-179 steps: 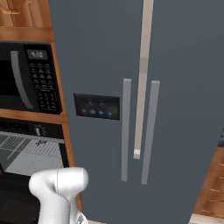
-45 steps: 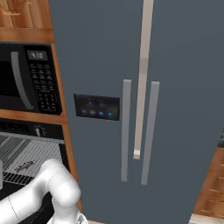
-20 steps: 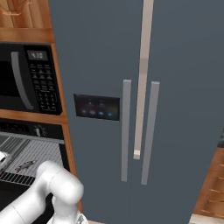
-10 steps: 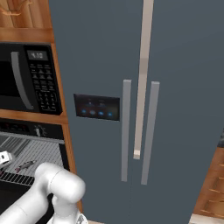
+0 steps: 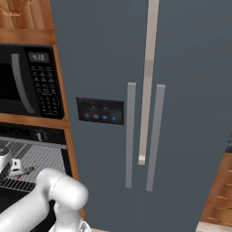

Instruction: Take the fish from the oven and place it on the plate on the counter.

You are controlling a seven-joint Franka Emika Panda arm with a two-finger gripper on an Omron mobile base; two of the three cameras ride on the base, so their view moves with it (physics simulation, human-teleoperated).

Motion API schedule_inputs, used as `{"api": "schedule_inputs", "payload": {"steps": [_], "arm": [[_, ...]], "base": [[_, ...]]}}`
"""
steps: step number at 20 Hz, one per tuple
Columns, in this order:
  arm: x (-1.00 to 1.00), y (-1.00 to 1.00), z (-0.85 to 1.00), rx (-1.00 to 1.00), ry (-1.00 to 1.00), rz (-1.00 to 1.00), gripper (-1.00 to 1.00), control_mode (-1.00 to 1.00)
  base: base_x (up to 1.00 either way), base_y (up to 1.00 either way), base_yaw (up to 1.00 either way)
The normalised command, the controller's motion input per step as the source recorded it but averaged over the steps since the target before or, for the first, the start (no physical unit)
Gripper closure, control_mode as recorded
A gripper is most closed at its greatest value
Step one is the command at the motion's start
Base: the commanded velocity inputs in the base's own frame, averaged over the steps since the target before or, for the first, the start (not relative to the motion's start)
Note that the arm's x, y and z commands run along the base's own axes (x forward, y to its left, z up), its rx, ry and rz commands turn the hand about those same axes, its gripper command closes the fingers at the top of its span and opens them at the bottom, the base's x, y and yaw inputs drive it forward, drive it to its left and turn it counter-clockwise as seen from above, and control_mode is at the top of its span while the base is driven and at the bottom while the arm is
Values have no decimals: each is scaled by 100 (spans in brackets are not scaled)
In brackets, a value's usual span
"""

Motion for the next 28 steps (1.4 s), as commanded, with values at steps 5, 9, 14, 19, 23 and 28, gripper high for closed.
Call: {"api": "schedule_inputs", "payload": {"steps": [5,9,14,19,23,28], "arm": [[15,-1,13,-2,46,-18,-100,-100],[15,0,-1,-3,6,-13,-100,-100],[31,0,-2,0,-10,-31,-100,-100],[6,1,-7,-1,0,-39,-100,-100],[0,4,-41,-13,0,-31,-100,-100],[12,0,-13,-15,7,-11,-100,-100]], "base": [[0,0,0],[0,0,0],[0,0,0],[0,0,0],[0,0,0],[0,0,0]]}}
